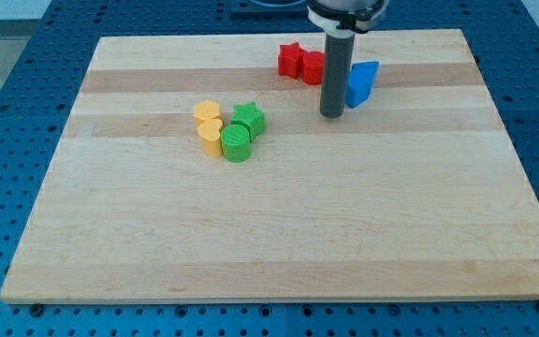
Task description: Push the blue cube along with blue triangle towards top right
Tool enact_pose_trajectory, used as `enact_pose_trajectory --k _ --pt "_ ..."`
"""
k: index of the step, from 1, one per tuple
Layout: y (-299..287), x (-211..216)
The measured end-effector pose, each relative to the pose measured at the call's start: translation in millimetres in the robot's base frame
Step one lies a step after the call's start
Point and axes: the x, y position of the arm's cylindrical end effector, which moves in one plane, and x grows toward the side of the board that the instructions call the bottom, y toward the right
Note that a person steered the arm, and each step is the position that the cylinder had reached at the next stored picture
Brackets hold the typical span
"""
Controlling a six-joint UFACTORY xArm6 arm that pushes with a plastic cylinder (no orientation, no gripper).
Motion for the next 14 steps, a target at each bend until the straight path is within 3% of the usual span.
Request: enact_pose_trajectory --k 14 --pt "52.2 -86.9"
